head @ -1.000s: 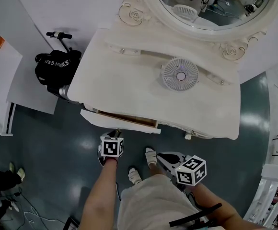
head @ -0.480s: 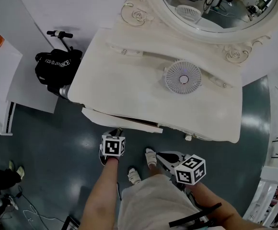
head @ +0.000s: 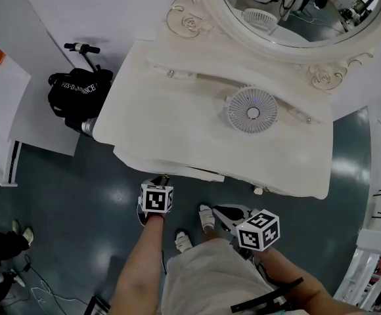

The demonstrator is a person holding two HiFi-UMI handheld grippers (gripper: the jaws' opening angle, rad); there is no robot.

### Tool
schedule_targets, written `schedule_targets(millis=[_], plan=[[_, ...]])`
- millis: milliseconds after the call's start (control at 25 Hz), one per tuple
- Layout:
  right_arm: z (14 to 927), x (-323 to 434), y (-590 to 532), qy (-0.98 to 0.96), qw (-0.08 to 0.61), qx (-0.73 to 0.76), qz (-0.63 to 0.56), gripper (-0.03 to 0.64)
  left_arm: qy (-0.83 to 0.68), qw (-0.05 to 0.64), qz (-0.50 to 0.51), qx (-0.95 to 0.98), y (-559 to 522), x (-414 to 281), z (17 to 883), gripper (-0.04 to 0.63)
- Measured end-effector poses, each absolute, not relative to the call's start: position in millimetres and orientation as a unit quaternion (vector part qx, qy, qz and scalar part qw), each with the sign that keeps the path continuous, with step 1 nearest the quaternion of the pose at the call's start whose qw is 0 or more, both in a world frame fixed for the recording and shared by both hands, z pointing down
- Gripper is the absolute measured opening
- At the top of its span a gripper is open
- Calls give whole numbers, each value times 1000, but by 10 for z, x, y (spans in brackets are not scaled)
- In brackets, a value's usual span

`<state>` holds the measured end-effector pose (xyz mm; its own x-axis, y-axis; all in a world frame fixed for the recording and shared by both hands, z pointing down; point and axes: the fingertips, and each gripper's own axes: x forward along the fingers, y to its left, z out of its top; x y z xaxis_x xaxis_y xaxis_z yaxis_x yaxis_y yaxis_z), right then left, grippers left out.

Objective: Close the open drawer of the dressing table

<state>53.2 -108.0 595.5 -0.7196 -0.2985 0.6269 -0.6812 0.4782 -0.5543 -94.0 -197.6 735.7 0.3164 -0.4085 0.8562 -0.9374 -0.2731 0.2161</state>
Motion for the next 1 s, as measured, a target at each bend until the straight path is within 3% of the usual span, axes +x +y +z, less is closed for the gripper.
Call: schedule_targets(millis=[1000], plan=[[6019, 582, -1298, -828, 234, 282, 424, 18, -481, 375, 348, 712, -2289, -855, 7343, 123]])
